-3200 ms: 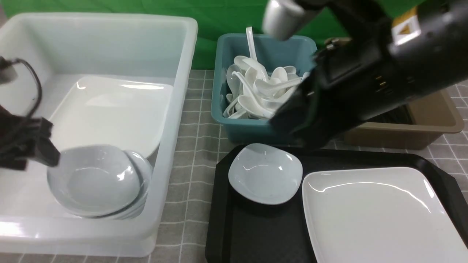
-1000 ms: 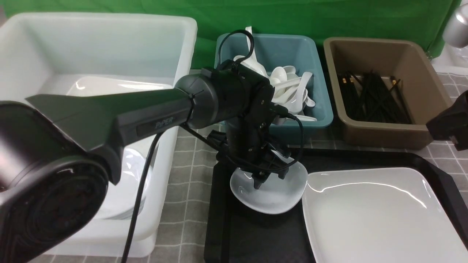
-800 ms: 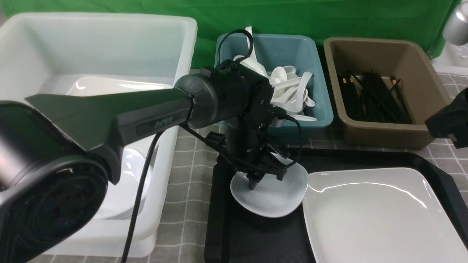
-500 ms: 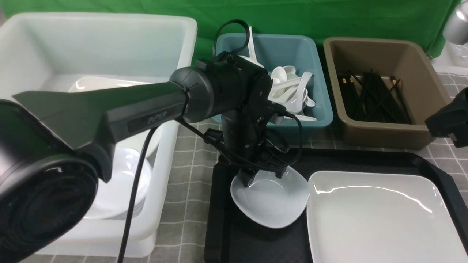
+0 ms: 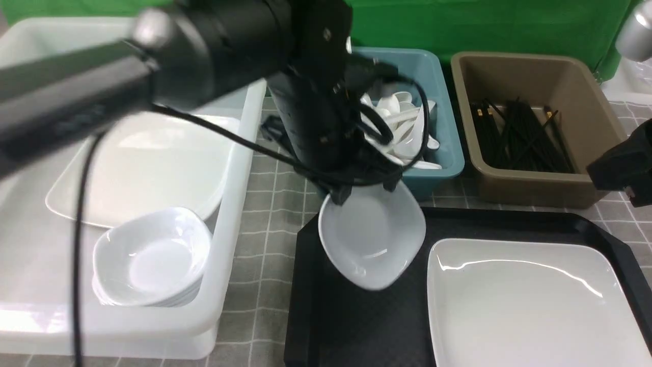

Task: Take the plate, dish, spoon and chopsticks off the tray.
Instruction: Use the left arm to put the small plate into the large storage box on the left

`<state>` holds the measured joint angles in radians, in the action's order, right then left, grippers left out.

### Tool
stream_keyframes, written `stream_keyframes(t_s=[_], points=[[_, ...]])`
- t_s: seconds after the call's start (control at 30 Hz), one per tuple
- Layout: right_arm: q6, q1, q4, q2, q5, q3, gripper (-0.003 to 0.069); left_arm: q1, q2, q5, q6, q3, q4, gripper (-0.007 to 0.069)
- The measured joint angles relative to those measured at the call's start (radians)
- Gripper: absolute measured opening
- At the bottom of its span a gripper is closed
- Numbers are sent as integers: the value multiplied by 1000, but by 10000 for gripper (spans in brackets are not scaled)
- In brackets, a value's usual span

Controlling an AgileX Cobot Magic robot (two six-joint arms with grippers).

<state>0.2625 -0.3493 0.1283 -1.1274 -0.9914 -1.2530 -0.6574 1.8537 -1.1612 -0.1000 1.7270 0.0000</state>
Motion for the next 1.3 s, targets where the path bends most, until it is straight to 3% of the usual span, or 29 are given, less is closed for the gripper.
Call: stream_keyframes(t_s=[0.1,0.23,0.33,0.4,0.43,0.5,0.73,0.93,1.07,1.3], points=[[81,0,163,6,22,-27,197,47,-93,-2,9,0,-28,31],[233,-22,472,-16,100,-74,197,213,-234,-37,53,-1,-133,31],[279,-87,551,-61,125,-114,197,355,-310,-52,110,-25,-210,31],[284,-128,564,-89,132,-138,197,406,-336,-52,127,-44,-233,31],[289,-191,567,-140,144,-171,197,508,-386,-52,151,-101,-271,31],[291,-256,566,-189,145,-206,197,606,-433,-52,164,-184,-286,31],[277,-350,549,-331,142,-302,197,818,-492,30,235,-500,-337,31],[278,-361,536,-373,146,-313,197,846,-489,205,261,-719,-416,31],[278,-362,524,-374,148,-316,197,846,-476,231,289,-760,-486,54],[271,-357,437,-374,142,-325,197,846,-467,233,304,-766,-499,277]])
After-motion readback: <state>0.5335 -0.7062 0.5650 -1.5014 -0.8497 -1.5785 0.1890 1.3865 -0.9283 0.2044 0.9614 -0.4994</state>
